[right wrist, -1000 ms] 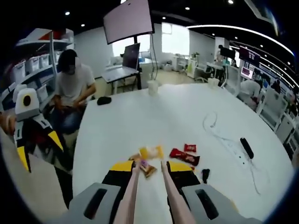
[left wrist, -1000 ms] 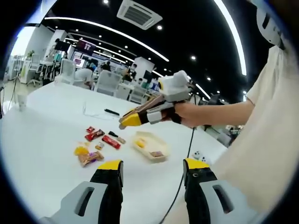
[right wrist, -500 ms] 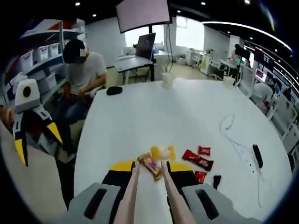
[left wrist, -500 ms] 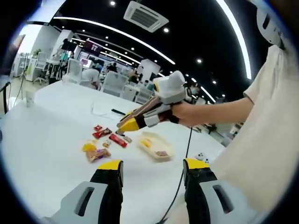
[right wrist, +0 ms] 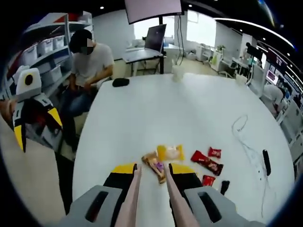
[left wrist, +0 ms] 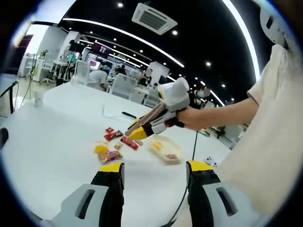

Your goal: Place the target food into the container with the food tongs after gripping and lifting it, then release it inside without dropping or visibly crushing the food.

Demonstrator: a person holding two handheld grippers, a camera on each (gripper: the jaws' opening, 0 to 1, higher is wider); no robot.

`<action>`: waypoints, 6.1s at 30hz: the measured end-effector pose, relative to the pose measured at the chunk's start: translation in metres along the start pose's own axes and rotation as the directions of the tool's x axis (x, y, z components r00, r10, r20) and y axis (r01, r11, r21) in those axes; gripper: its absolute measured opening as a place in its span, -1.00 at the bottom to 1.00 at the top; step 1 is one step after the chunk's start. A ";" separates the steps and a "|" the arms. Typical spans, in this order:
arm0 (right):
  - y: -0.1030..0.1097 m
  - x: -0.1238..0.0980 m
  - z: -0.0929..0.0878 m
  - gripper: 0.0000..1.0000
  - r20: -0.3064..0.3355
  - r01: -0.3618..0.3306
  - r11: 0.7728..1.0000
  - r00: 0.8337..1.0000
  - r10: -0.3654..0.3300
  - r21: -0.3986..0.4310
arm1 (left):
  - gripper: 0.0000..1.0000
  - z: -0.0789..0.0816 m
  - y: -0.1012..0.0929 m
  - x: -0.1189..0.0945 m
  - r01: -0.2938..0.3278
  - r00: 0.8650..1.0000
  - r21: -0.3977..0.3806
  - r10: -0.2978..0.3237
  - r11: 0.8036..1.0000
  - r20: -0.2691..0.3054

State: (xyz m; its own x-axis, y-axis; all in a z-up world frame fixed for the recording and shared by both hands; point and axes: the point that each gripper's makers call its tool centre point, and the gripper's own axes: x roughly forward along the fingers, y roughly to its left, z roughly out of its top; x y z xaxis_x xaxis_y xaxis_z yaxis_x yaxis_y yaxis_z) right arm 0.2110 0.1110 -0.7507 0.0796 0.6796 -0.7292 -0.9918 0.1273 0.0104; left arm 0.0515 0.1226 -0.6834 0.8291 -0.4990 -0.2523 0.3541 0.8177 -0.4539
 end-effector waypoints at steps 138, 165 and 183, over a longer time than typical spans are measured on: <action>-0.023 -0.027 -0.009 -0.58 0.046 0.070 0.997 0.996 -0.070 0.012 | -0.01 0.003 -0.011 0.022 0.064 0.998 -0.021 -0.064 0.998 -0.007; -0.047 -0.123 -0.033 -0.57 0.091 0.253 0.963 0.961 -0.261 0.087 | -0.02 0.002 -0.052 0.049 0.214 0.976 0.045 -0.212 0.976 -0.042; -0.077 -0.159 -0.058 -0.57 0.077 0.342 0.929 0.932 -0.355 0.142 | -0.02 0.002 -0.059 0.058 0.245 0.968 0.060 -0.241 0.968 -0.065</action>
State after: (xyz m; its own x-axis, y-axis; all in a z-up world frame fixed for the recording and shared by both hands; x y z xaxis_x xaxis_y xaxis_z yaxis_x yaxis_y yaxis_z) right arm 0.2689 -0.0488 -0.6746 0.4334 0.6435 -0.6309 -0.8800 0.4532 -0.1423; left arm 0.0799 0.0454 -0.6693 0.6891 -0.6991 -0.1906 0.5715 0.6861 -0.4501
